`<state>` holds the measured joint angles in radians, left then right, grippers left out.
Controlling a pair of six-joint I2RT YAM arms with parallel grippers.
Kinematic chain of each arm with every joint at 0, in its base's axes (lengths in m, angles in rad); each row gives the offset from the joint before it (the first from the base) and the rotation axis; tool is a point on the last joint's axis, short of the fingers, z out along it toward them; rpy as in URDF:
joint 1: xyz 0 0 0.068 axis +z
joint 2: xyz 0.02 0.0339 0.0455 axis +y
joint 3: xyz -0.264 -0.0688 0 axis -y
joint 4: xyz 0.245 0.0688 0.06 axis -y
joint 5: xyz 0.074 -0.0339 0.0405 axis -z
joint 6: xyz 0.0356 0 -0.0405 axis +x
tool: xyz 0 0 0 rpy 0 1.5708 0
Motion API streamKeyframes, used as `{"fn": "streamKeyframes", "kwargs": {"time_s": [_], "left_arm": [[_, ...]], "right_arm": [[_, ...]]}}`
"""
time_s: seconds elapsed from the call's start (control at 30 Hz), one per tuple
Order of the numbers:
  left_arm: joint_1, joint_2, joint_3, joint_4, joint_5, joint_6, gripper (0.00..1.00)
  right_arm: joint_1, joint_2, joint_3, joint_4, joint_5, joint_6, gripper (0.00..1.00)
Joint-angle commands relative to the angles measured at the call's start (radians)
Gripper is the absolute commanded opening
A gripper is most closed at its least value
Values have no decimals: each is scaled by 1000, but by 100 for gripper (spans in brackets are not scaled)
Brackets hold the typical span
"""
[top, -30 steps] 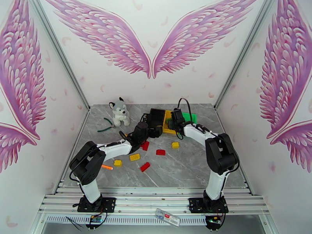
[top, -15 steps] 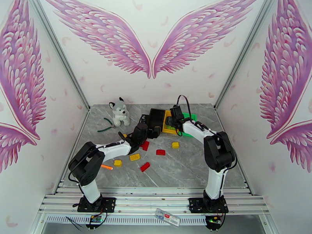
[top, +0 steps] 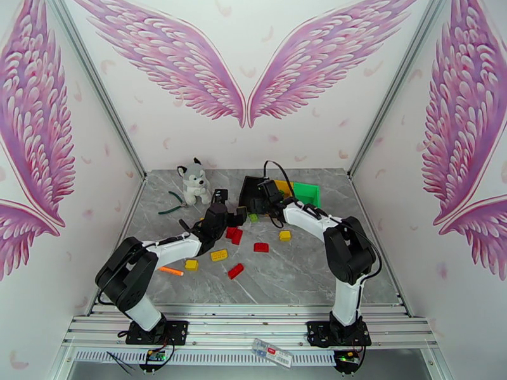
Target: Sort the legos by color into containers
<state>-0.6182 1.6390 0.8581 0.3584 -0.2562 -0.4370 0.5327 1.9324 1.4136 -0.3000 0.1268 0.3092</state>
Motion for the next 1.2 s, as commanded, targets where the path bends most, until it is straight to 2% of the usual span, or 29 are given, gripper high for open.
{"fn": "streamKeyframes", "kwargs": {"time_s": [0.0, 0.37, 0.77, 1.03, 1.17], "left_arm": [[10, -62, -49, 14, -25, -20, 99], [30, -153, -162, 24, -52, -48, 99], [32, -151, -168, 28, -42, -57, 99], [34, -137, -159, 29, -35, -58, 99], [34, -123, -152, 33, -28, -62, 99]], "right_arm": [[19, 58, 26, -37, -14, -25, 63], [42, 169, 71, -50, -20, -30, 62], [43, 258, 142, -63, 10, -37, 57], [45, 283, 164, -65, 12, -37, 50], [45, 277, 162, -64, 14, -36, 42]]}}
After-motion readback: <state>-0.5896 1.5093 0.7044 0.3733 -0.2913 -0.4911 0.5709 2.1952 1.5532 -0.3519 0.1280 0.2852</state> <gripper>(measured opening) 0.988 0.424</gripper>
